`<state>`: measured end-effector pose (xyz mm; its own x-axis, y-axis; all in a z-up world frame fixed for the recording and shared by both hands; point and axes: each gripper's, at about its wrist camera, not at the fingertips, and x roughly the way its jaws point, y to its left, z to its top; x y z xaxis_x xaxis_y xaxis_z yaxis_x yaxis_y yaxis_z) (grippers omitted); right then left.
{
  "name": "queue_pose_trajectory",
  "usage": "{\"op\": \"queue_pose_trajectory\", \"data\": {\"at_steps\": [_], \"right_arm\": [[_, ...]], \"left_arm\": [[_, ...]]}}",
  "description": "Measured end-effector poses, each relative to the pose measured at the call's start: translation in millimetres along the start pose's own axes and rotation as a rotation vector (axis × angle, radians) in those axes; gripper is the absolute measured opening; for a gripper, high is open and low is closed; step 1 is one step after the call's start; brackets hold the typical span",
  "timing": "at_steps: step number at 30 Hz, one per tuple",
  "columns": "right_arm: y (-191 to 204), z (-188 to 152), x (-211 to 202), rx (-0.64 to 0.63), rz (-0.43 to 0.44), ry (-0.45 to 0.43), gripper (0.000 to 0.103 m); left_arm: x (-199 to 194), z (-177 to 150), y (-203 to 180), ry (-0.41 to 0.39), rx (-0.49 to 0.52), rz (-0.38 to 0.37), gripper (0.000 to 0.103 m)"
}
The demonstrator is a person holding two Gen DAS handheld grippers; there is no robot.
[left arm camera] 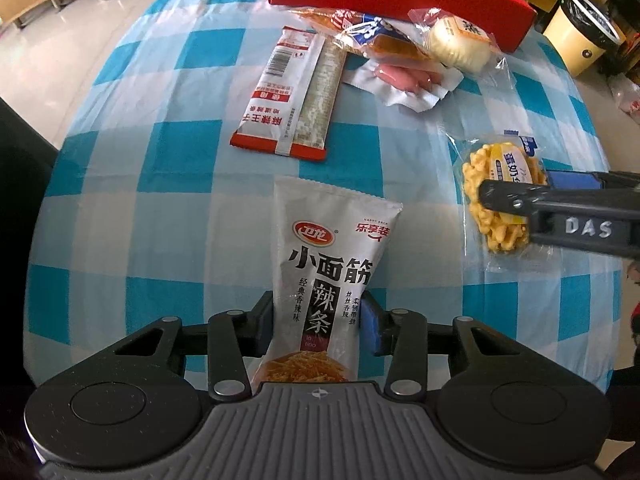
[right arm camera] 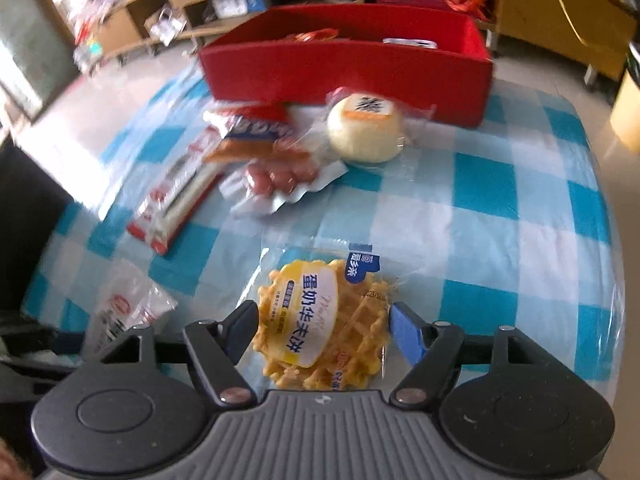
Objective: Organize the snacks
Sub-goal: 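Grasp the white spicy-strip bag with left tool while right tool grasps the waffle packet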
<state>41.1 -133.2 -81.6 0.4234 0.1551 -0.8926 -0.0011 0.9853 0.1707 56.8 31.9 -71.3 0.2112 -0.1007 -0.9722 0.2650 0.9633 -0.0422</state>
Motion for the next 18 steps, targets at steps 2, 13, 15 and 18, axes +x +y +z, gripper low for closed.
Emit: {"op": "queue_pose_trajectory", "data": {"at_steps": [2,13,15,18], "right_arm": [[3.6,-0.1,5.5,-0.013,0.004,0.009,0.081],[2.8,-8.6,21.4,-0.045,0.002,0.031,0.102],[11.2,-11.4,24.7,-0.102,-0.029,0.042,0.101],[19.0,-15.2,27.0,-0.153,-0.069,0.047,0.102]], "left_arm": [[0.7,0.5,-0.4,0.001,0.004,0.004,0.052],[5.5,5.8,-0.6,0.011,0.005,0.006,0.058],[5.9,5.4,0.2,0.007,0.008,0.007,0.06],[6.7,4.3,0.0,-0.003,0.012,0.034,0.066]]}}
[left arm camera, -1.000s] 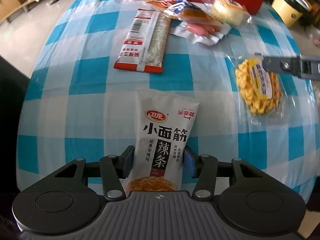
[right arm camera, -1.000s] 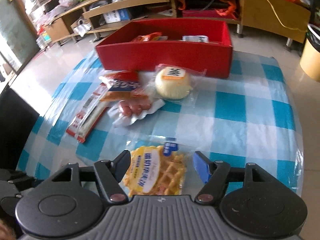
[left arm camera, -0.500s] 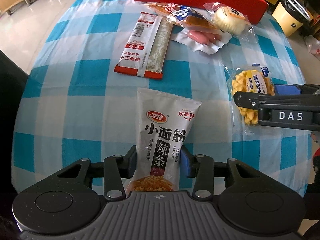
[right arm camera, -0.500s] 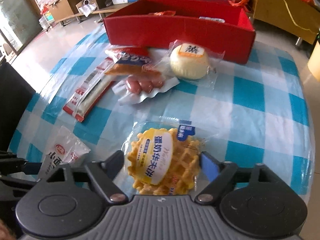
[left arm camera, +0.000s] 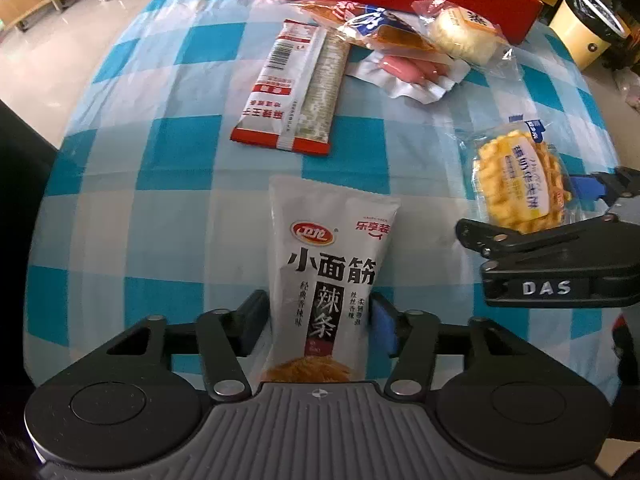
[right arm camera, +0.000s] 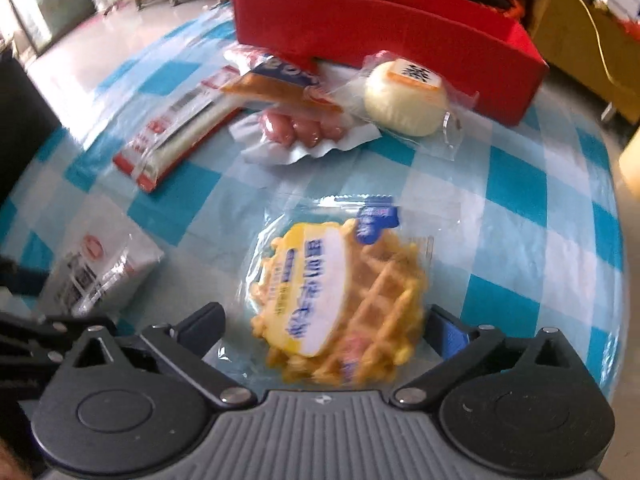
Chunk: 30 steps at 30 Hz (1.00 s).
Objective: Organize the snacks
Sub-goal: 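Grasp the white spicy-strip bag with left tool while right tool grasps the waffle packet, then carry the spicy-strip bag with left tool into the red box while right tool carries the waffle packet there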
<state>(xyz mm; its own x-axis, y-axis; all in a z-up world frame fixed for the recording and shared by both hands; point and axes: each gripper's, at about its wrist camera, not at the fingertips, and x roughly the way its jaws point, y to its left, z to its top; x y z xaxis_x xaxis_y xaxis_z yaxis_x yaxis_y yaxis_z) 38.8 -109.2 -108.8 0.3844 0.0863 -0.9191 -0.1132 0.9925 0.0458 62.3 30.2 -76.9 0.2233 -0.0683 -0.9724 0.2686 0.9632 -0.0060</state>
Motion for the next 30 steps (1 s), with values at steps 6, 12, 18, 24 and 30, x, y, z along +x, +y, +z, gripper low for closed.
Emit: {"op": "queue_pose_trajectory", "data": {"at_steps": [6,12,18,24,30], "right_arm": [[-8.9,1.6,-4.5,0.034,-0.002,0.004,0.09],[-15.4,-1.0,-10.6,0.033,0.002,-0.017,0.076],[-25.6,-1.8,-22.6,0.078,0.02,-0.045,0.073],[-31.5,6.0,-41.6,0.12,0.065,-0.112,0.073],[-38.5,10.8,-51.6,0.156,0.081,-0.148,0.073]], "left_arm": [[3.7,-4.3,-14.6,0.002,0.068,0.036,0.078],[-3.3,-3.6,-6.4,-0.002,0.034,0.011,0.054],[-10.7,5.6,11.7,-0.003,-0.076,-0.066,0.049],[-28.6,15.3,9.9,-0.069,-0.1,-0.106,0.049],[-34.5,28.4,3.0,-0.091,-0.1,-0.111,0.049]]}}
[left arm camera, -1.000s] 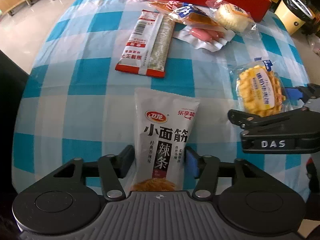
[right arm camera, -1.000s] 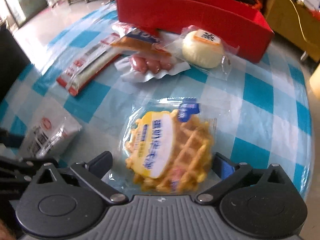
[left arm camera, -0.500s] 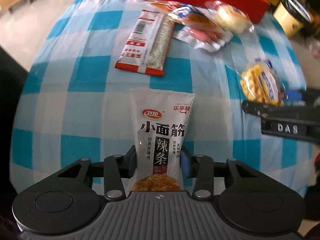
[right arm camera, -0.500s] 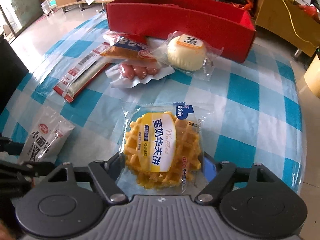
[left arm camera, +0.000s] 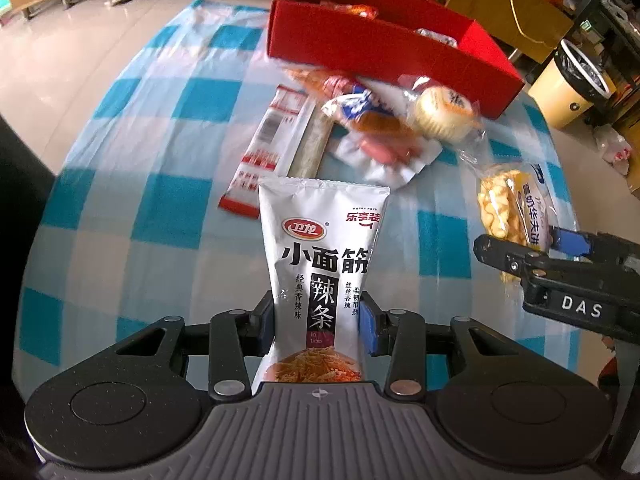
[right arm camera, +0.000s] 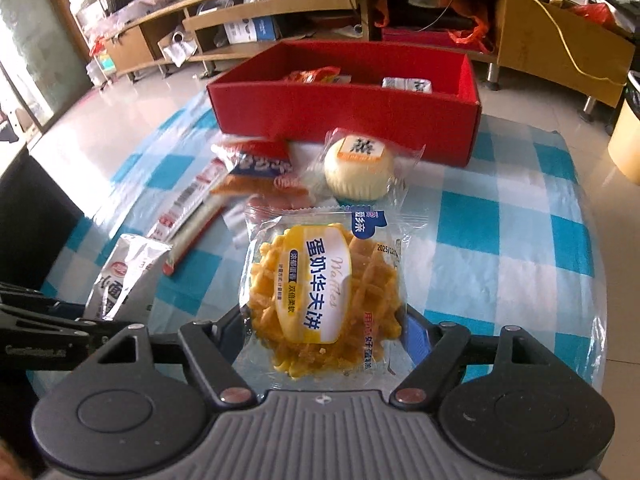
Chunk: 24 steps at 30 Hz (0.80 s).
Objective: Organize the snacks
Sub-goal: 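Carry the spicy-strip bag with left tool into the red box while right tool carries the waffle packet there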
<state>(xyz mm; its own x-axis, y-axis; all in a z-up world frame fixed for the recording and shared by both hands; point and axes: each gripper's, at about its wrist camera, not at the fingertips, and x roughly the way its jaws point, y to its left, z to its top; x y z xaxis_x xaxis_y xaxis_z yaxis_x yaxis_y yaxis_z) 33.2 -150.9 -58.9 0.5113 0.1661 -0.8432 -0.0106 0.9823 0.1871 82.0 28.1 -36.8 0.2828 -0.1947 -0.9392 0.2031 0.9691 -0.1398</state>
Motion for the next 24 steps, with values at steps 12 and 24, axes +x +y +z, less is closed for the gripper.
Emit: {"op": "queue_pose_trajectory", "data": {"at_steps": [12,24], "right_arm": [[-11.4,17.7,-18.1,0.039,0.021,-0.08,0.073],[-31.2,50.7,-22.0,0.079,0.018,-0.144,0.073]], "left_arm": [[-10.6,38.6,-17.2,-0.104,0.032,0.038,0.049],[-7.7,84.1,-36.4,-0.168,0.064,0.053,0.05]]}}
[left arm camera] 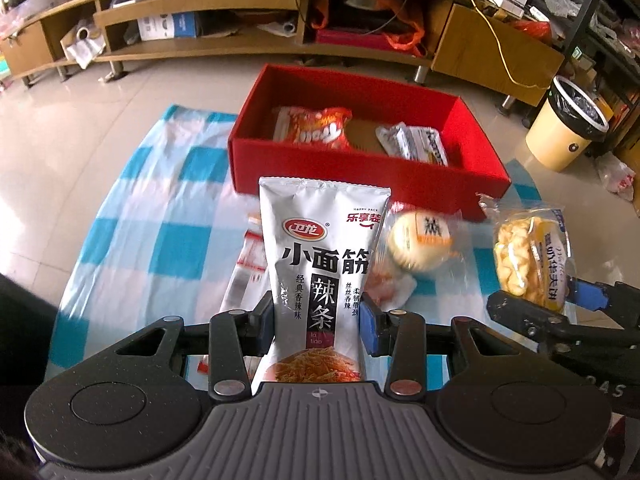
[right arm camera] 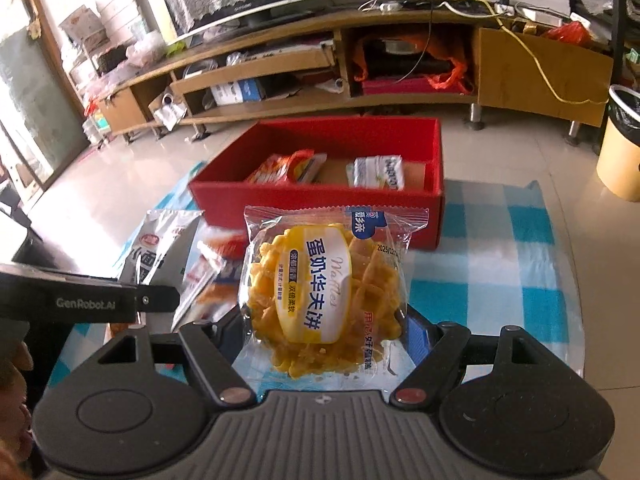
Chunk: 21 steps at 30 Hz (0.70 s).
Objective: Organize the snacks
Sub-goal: 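Carry the spicy-strip bag with left tool into the red box while right tool carries the waffle packet there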
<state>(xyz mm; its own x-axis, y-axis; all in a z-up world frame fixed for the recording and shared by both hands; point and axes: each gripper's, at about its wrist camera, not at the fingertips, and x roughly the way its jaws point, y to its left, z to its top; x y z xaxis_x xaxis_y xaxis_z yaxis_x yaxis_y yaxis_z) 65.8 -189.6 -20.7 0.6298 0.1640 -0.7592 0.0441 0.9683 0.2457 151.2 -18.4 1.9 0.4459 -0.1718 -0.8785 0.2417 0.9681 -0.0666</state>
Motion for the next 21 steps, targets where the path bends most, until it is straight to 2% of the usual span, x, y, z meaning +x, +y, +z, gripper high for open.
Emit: {"op": "queue_pose_trajectory", "data": {"at_steps": [7,21], "right_arm": [[-10.3,18.7,1.0,0.018,-0.008,-0.034,0.073],[-16.1,43.5,19.3,0.017,-0.019,-0.044,0.073]], "left_arm": [[8.3,16.0,-3.3,-0.012,0.004,0.007,0.05],[20.0,49.3,-10.4,-0.049,0.008,0.018,0.05]]}}
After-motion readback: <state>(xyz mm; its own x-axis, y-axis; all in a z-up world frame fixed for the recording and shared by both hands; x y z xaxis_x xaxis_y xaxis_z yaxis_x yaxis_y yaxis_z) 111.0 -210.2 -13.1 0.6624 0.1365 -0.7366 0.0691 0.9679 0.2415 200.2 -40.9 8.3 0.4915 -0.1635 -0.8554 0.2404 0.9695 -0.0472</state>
